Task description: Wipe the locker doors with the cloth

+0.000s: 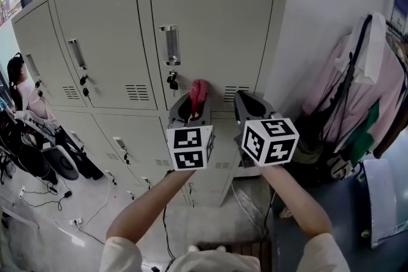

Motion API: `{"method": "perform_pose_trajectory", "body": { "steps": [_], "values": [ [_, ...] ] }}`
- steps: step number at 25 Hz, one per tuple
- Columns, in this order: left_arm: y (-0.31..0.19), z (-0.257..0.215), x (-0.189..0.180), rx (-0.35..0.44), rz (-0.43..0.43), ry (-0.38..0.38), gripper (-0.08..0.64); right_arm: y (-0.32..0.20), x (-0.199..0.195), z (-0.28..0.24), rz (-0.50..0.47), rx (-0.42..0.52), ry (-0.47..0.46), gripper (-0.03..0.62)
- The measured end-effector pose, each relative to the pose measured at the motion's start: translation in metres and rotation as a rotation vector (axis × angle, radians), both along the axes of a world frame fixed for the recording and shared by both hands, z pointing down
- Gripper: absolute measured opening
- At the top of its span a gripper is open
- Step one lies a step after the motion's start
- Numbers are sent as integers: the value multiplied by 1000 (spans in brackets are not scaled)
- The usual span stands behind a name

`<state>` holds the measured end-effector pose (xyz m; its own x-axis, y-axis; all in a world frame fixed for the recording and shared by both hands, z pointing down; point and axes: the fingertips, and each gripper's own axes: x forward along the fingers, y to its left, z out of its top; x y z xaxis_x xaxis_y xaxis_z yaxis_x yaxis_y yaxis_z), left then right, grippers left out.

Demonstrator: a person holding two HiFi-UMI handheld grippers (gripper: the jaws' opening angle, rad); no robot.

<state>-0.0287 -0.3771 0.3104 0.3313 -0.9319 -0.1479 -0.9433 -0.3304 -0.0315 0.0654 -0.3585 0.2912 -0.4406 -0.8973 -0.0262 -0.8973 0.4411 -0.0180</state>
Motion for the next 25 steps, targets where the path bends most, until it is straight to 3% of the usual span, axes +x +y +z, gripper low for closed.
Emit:
{"method": "perform_pose_trajectory", "body": {
  "steps": [25],
  "values": [
    [5, 1, 111, -12, 204, 37, 124, 8, 81, 11, 139, -24, 1, 3]
  ]
}}
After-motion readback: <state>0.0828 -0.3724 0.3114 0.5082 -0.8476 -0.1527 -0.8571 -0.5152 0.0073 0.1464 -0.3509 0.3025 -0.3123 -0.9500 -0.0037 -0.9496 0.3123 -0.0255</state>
